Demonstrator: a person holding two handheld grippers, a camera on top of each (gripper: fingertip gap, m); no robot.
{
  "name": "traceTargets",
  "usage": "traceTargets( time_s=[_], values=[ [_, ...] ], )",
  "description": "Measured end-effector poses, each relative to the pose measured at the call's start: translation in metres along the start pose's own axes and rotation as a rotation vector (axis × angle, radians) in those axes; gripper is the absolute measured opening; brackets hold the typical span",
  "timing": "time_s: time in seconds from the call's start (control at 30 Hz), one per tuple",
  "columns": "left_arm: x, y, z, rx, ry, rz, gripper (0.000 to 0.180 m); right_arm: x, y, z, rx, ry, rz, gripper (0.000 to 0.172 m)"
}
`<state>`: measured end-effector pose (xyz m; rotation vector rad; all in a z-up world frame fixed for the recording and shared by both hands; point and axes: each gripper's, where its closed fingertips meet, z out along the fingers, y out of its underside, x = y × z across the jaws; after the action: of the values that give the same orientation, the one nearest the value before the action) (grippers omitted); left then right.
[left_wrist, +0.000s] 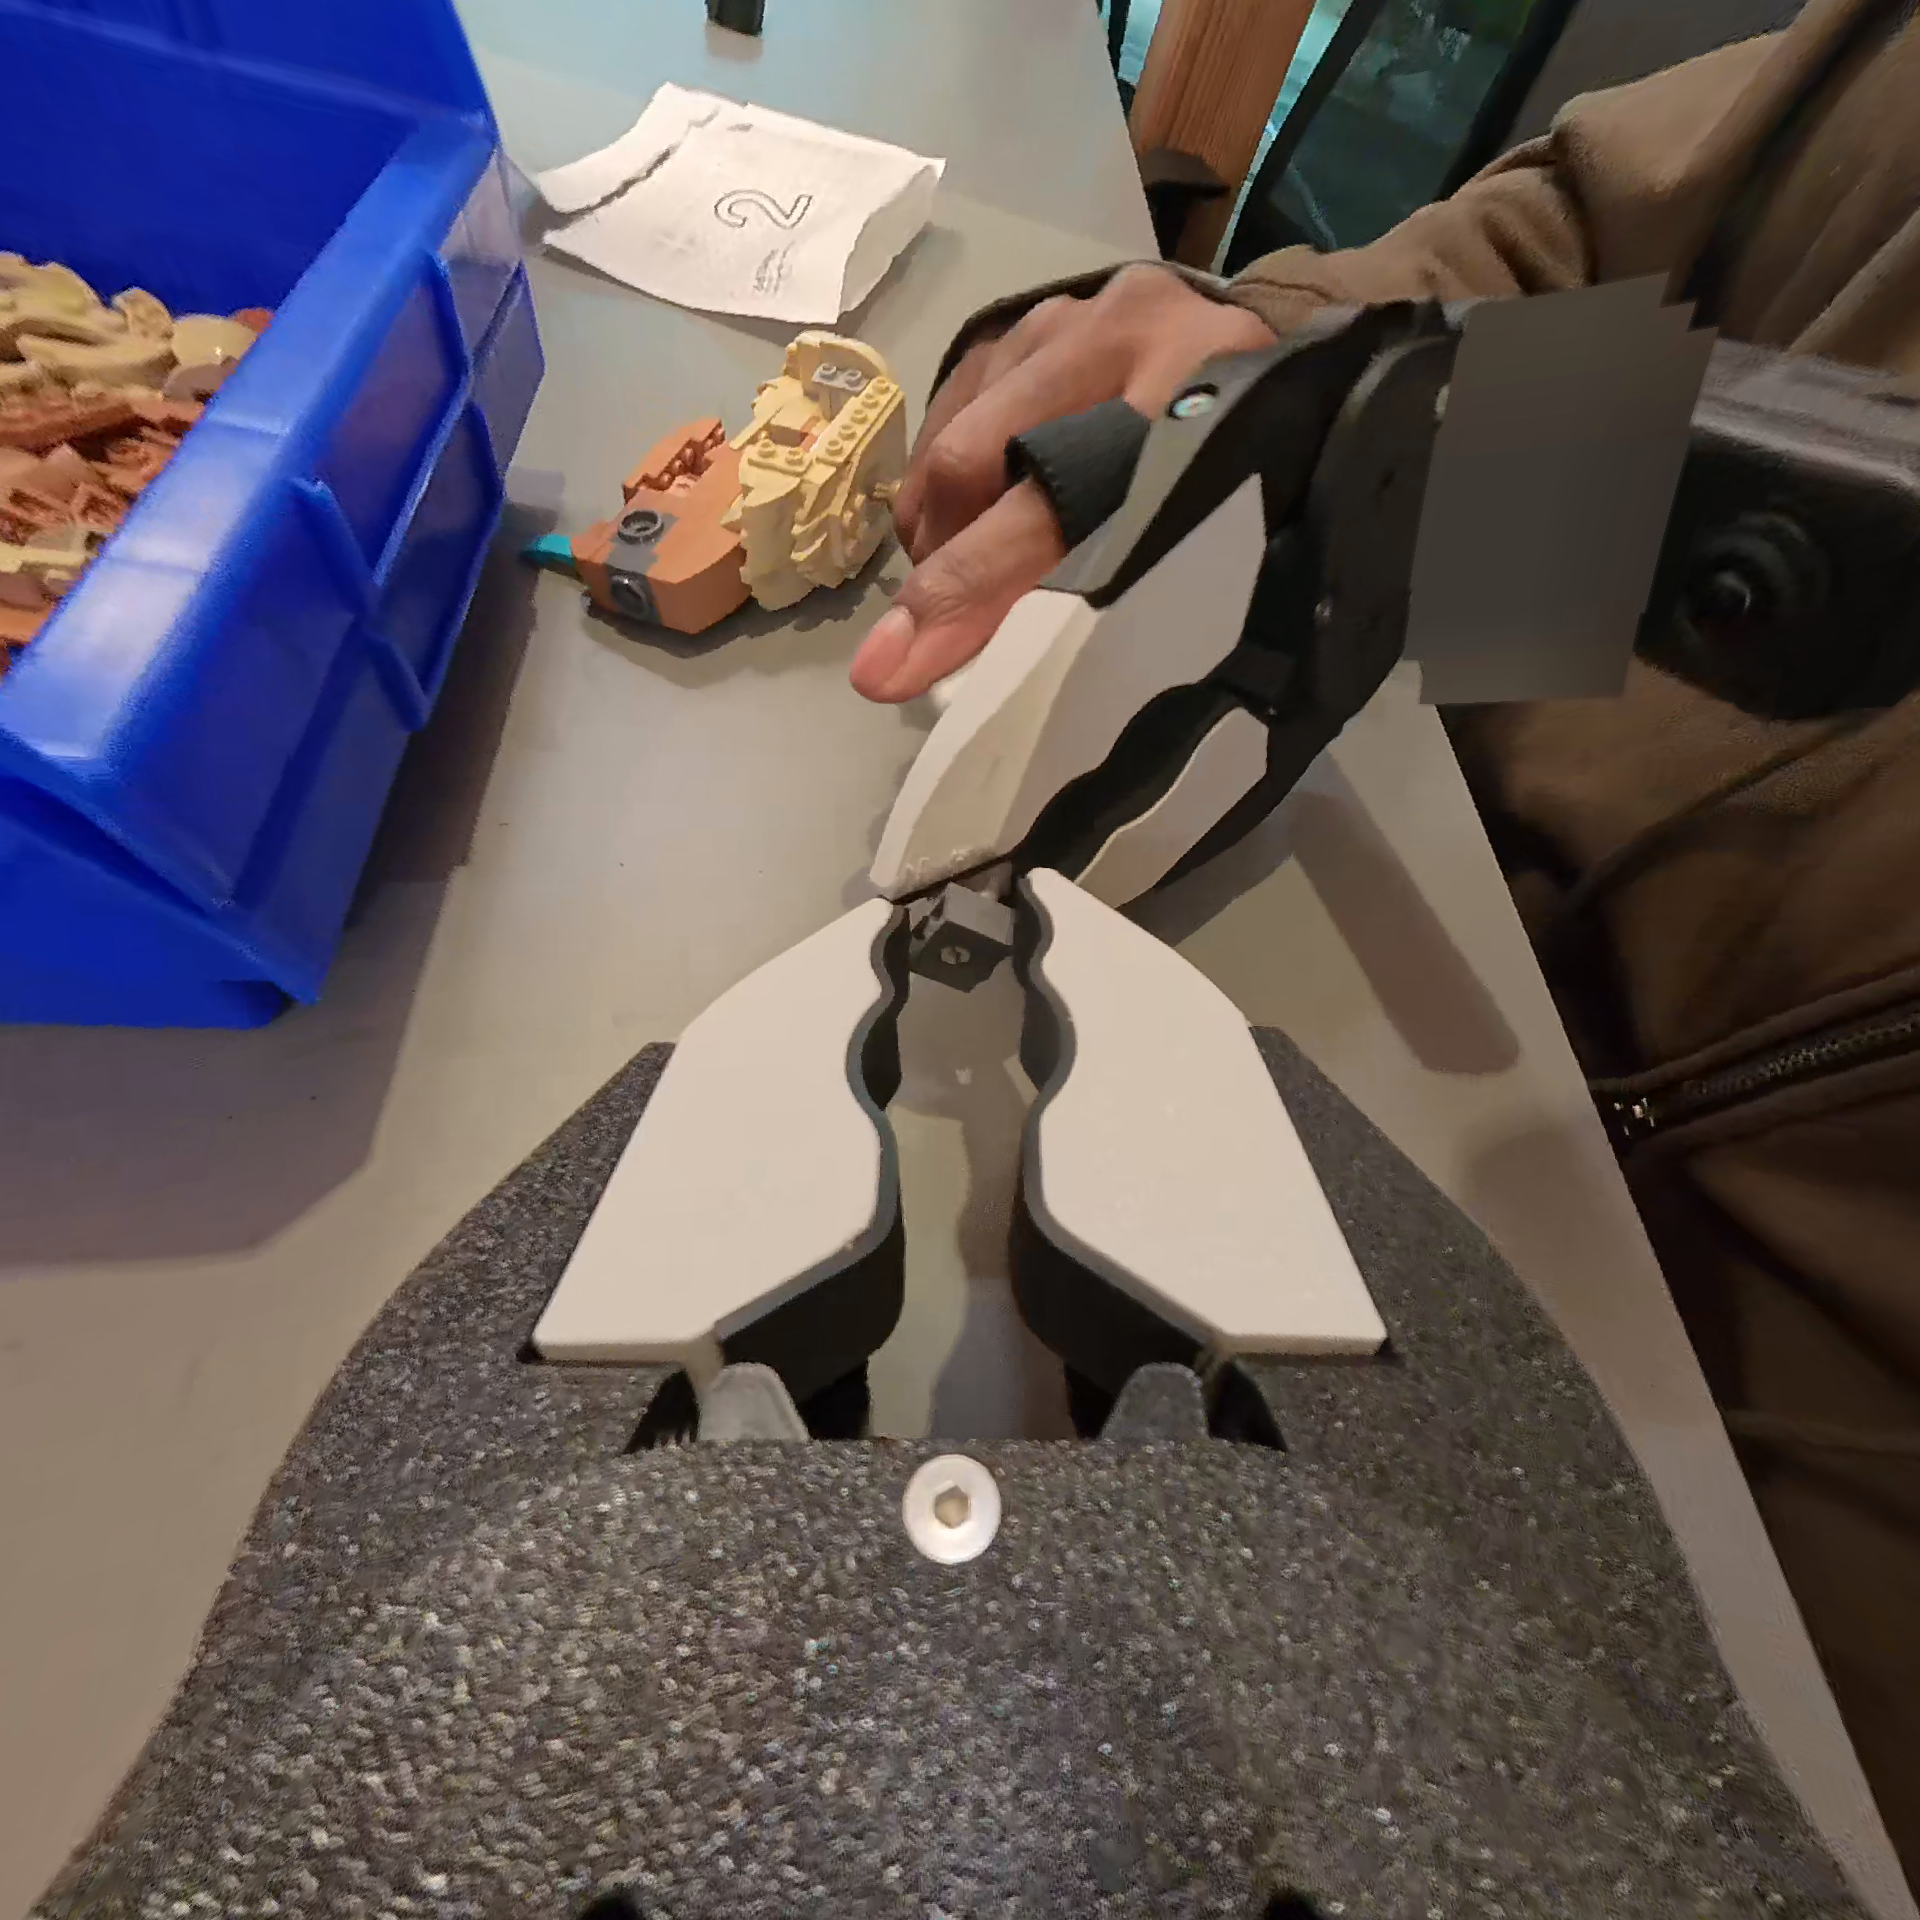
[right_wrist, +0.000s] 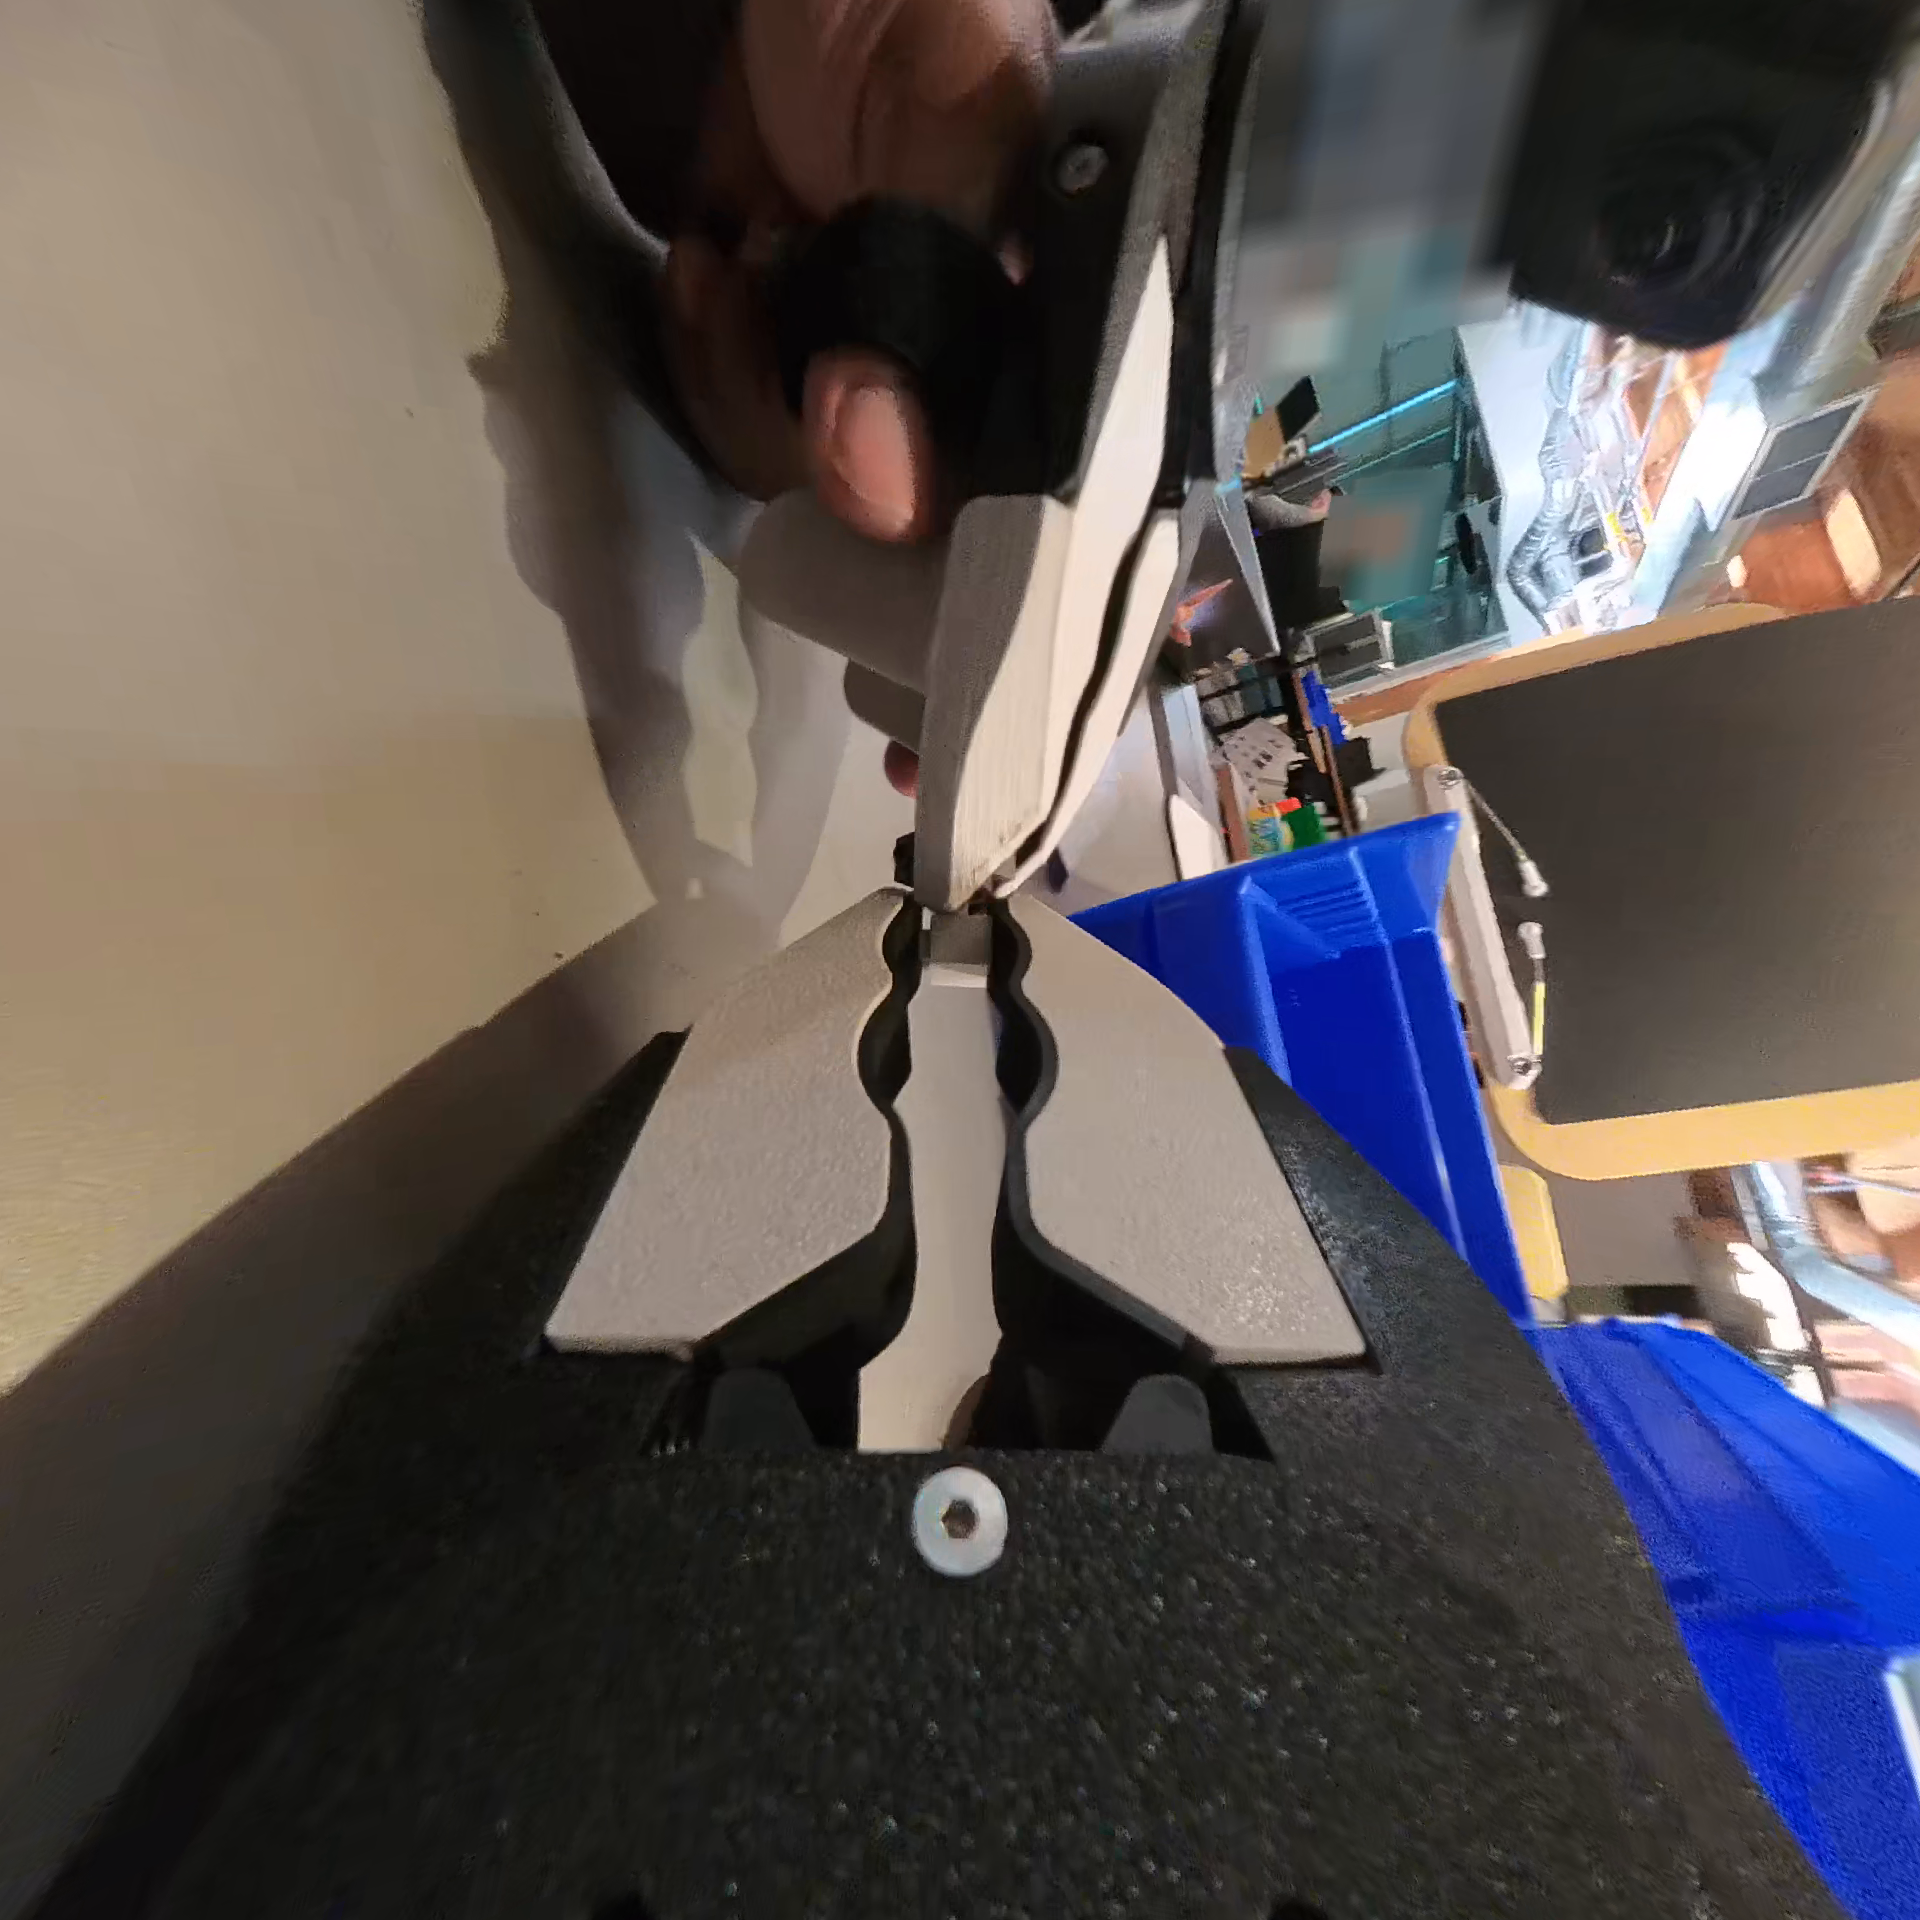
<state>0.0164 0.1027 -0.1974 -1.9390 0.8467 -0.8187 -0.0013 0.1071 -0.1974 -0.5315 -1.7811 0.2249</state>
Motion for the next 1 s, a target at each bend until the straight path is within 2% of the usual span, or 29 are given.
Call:
traceTargets(
  time_s=[0.2,0.77,1.0],
  values=[
    [0.006,-0.002,-0.002,0.023,0.030,0.026,0.016,-0.003,-0.005,-0.006,0.059,-0.086,0.174,0.013],
    [0.021,-0.007,0.001,0.042,0.106,0.072,0.016,-0.006,-0.013,-0.020,0.180,-0.142,0.186,0.013],
    [0.024,-0.009,0.002,0.039,0.126,0.084,0.016,-0.006,-0.015,-0.023,0.199,-0.103,0.100,0.013]
  ],
)
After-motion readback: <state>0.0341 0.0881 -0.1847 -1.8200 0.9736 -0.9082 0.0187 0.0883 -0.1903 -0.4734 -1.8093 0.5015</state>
